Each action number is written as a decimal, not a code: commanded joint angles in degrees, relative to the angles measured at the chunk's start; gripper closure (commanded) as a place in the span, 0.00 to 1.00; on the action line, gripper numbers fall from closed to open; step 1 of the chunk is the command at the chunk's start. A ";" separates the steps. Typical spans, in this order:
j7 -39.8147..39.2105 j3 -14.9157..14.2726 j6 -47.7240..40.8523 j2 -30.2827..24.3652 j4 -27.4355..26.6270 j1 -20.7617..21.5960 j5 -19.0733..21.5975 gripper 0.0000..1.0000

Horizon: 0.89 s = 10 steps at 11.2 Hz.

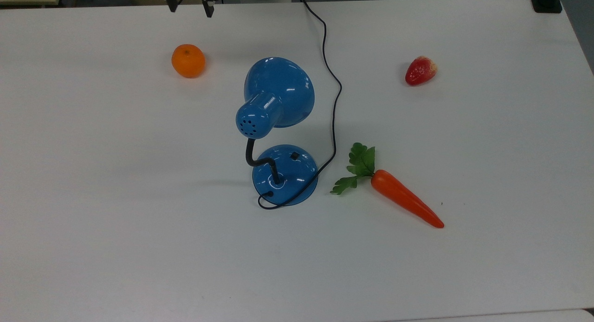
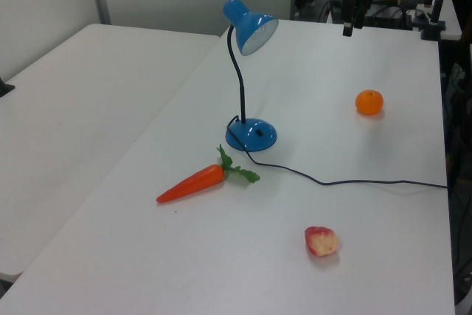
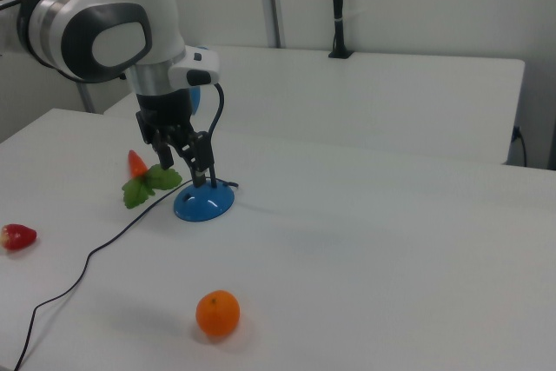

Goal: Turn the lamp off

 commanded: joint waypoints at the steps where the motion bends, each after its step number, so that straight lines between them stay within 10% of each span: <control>1: -1.08 1.43 -2.07 0.85 2.38 -1.99 0.99 0.00; 5: -1.08 -0.23 -1.55 0.85 2.38 0.20 0.28 0.00; 8: -1.00 -11.99 -1.90 0.76 2.46 11.96 0.46 0.00; 10: -1.08 -11.93 -2.16 0.59 2.46 10.93 0.63 0.00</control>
